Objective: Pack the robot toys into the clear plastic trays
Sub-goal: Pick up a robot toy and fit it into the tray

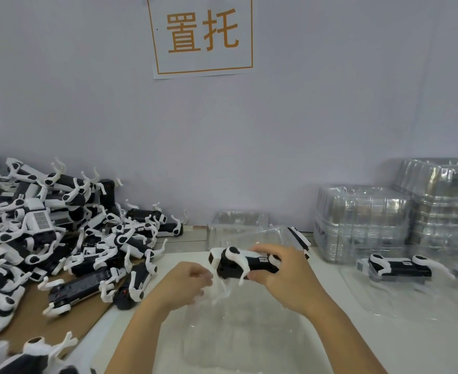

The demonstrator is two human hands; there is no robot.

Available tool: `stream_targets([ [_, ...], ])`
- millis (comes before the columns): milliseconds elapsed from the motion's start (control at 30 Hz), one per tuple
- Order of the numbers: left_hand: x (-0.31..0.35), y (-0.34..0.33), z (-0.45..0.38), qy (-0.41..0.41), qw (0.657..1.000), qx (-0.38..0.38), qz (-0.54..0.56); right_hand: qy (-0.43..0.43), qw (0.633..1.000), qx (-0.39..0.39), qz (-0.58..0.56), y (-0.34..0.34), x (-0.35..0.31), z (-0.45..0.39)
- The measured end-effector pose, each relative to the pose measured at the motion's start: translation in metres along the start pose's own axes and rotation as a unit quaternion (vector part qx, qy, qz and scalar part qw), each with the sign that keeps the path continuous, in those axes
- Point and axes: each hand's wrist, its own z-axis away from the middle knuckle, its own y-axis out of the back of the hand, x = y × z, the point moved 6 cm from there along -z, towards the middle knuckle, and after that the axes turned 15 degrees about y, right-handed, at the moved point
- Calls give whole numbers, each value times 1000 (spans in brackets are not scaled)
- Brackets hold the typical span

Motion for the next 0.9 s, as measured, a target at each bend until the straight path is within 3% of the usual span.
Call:
stream_targets([
  [200,-4,-10,-11,-13,986,4,165,-1,992,-41,118,-17,-5,-1],
  [333,-15,-17,-20,20,959,-37,281,-44,996,-25,72,-24,-3,0],
  [567,-16,-20,-24,19,945,-38,324,-41,978,-52,197,-27,-3,3],
  [733,-11,-22,-20,-4,945,-39,324,-40,967,-94,234,-28,-4,6],
  [900,-11,-22,-21,-13,960,-31,279,-27,964,-78,251,-26,-8,3],
])
